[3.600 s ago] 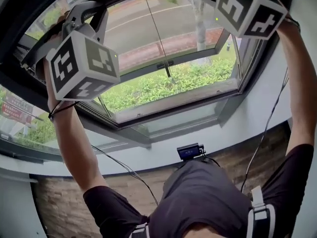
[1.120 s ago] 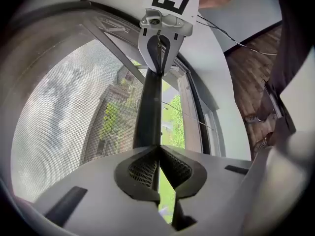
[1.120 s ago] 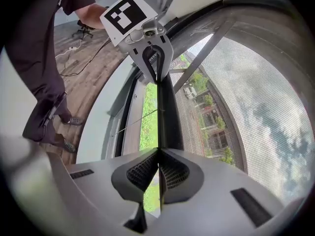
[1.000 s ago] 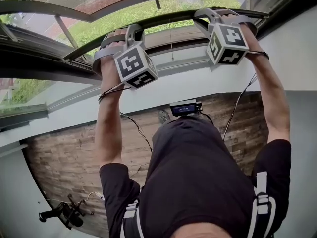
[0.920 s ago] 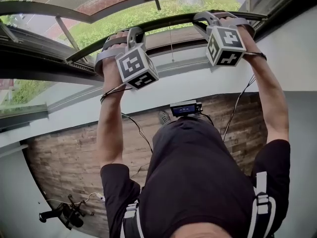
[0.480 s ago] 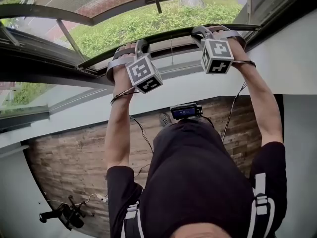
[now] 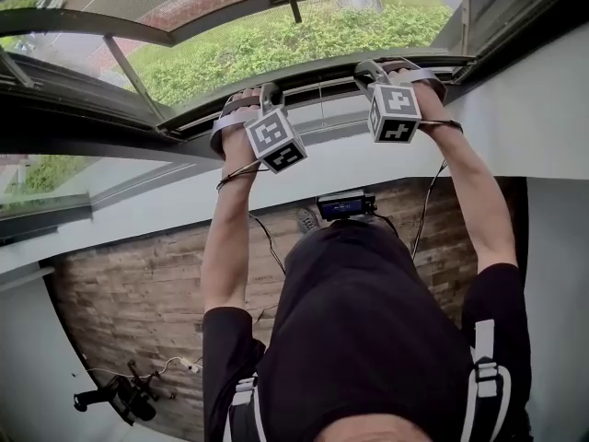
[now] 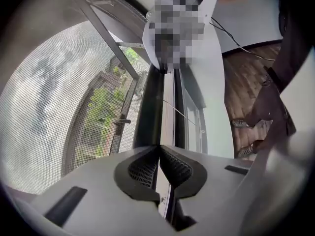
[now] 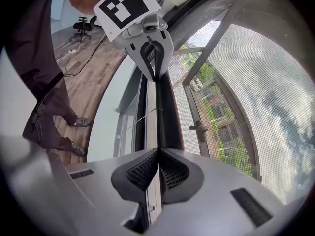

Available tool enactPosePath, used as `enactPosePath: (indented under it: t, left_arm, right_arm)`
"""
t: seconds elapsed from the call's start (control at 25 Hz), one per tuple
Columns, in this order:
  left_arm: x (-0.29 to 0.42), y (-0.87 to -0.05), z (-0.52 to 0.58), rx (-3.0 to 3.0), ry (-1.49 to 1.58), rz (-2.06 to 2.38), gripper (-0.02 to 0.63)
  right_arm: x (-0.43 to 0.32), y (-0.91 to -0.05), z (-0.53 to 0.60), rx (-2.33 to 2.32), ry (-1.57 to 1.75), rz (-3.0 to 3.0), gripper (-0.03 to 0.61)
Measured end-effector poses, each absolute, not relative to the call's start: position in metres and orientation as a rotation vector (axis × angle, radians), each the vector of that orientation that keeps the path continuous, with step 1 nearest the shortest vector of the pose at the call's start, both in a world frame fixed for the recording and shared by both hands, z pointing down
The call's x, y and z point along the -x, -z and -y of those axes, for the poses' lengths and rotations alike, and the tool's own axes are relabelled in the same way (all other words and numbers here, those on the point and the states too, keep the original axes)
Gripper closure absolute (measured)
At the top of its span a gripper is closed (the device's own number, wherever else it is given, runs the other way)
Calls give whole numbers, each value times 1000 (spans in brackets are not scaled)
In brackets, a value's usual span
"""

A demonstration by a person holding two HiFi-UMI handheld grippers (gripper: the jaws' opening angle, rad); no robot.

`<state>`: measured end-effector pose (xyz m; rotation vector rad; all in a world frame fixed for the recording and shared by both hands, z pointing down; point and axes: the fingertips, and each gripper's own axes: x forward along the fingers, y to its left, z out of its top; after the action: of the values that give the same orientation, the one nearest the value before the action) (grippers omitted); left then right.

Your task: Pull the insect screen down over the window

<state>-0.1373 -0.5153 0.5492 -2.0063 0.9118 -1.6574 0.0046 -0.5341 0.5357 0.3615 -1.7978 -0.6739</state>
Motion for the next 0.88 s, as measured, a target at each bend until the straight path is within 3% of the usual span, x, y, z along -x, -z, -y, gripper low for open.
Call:
enactPosePath:
  t: [0.88]
  left_arm:
    - [139, -637, 507, 2102, 1787, -863, 592]
  right_arm:
    - [-2, -630, 532, -316, 599, 1794, 557]
